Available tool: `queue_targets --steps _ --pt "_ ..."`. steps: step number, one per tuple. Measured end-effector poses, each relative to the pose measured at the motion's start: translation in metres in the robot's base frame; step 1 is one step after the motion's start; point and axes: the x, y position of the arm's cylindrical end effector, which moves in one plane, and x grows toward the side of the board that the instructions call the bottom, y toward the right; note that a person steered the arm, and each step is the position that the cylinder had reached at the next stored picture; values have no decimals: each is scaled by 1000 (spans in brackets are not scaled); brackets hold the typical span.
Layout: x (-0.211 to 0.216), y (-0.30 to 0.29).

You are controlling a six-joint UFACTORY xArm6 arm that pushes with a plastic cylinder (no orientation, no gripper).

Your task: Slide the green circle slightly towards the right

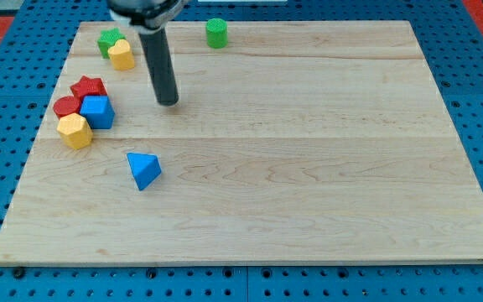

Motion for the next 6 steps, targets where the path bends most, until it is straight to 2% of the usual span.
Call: queue_targets --steps 1,3,4,5,6 --pt "-39 21" --pt "-131 -3" --pt "-136 70" --pt "-113 57" --pt "-51 53"
